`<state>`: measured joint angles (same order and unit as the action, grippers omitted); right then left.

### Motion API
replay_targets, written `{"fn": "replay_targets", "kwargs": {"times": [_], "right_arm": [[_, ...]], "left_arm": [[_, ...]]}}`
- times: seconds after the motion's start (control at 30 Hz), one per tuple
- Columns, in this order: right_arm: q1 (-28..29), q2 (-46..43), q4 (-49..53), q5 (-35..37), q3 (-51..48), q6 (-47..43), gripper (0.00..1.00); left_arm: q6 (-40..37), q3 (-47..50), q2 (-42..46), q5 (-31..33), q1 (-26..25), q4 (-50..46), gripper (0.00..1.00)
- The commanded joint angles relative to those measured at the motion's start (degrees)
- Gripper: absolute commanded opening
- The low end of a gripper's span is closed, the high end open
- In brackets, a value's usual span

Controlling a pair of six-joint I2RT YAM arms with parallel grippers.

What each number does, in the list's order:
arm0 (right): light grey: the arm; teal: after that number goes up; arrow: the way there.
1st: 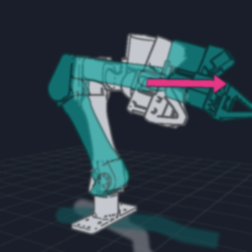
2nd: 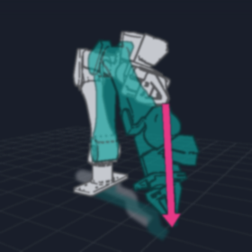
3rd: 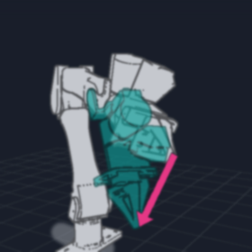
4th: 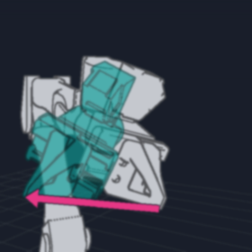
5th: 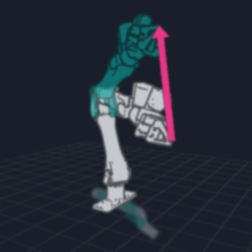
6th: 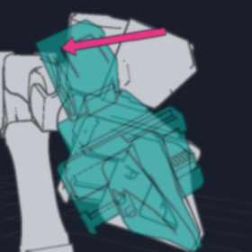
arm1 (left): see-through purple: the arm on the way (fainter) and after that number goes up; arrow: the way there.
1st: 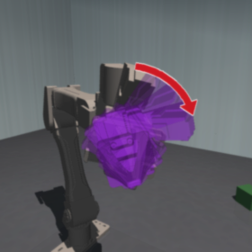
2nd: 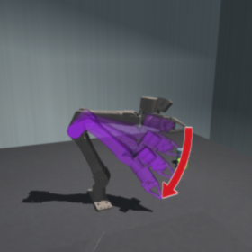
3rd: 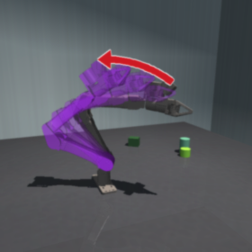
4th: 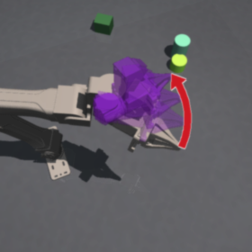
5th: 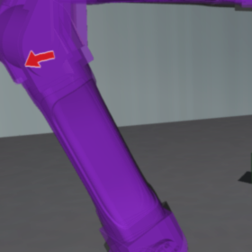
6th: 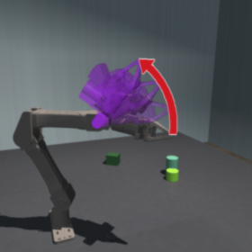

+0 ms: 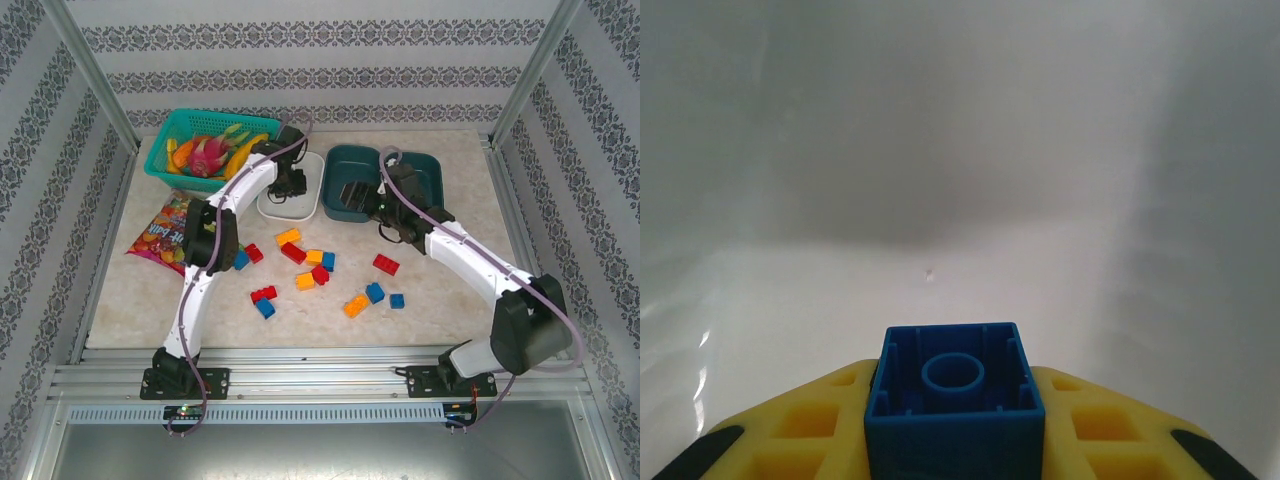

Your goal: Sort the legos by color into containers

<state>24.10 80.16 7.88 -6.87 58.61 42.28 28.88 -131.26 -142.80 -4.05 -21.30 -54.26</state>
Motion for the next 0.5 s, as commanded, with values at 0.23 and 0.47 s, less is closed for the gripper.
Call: {"fn": "replay_targets", "kwargs": {"times": [0.23,0.47], "right_arm": [[-0.4,-7.6,6.4,1.3,-3.0,-1.0,0.77],[0.1,-10.9,20.4,6.7,-0.9,-2.2,0.76]], "left_arm": [[-0.4,-3.1,2.0,-0.2,-0.4,-3.7,0.56],[0.6,-2.2,11.2,0.1,-1.4,-4.0,0.68]]}}
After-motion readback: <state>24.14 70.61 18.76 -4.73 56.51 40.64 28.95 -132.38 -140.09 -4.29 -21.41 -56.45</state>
